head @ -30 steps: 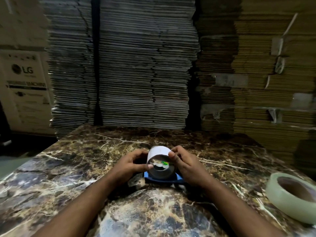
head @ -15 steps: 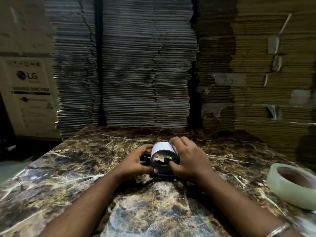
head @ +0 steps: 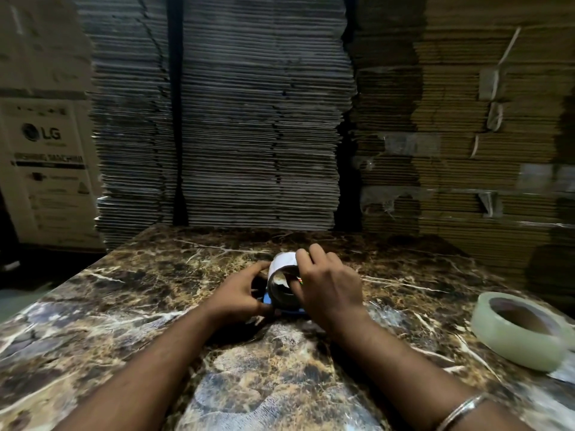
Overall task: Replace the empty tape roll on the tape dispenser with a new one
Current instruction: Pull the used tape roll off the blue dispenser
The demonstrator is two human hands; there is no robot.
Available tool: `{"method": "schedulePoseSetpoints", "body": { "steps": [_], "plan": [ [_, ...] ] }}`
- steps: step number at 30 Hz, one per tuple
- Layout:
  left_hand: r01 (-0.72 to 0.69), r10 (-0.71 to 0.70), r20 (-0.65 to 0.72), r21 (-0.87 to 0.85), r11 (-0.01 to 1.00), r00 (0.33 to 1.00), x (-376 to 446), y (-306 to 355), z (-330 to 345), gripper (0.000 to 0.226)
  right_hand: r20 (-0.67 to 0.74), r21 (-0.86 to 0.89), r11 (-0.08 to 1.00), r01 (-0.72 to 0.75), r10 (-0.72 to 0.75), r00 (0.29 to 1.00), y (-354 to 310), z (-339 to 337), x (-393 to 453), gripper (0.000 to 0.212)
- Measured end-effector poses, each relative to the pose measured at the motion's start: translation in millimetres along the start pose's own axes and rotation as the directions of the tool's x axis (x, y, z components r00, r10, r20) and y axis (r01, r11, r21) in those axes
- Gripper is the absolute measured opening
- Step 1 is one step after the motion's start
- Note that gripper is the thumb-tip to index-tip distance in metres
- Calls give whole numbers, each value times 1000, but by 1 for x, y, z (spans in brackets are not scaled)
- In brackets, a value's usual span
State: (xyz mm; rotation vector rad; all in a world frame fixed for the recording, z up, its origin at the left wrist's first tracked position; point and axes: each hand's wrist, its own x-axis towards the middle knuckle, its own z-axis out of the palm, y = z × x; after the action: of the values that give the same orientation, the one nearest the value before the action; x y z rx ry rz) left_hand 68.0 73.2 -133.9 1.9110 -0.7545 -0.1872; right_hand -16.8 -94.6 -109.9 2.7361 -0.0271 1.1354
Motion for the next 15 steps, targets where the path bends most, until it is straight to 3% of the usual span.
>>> {"method": "schedulePoseSetpoints", "body": {
  "steps": [4,10,15],
  "plan": [
    [23,-23,2,-61,998,1000,1,-1,1,80,-4,72,993,-93,93,996,4,-4,2,37],
    [30,-30,-25,-6,1000,999,4,-2,2,81,75,220,941,-256,245,967,12,-15,2,37],
    [60,-60,-12,-6,998,998,5,-3,0,77,160,231,901,-367,336,928,12,-21,5,37]
  ]
}}
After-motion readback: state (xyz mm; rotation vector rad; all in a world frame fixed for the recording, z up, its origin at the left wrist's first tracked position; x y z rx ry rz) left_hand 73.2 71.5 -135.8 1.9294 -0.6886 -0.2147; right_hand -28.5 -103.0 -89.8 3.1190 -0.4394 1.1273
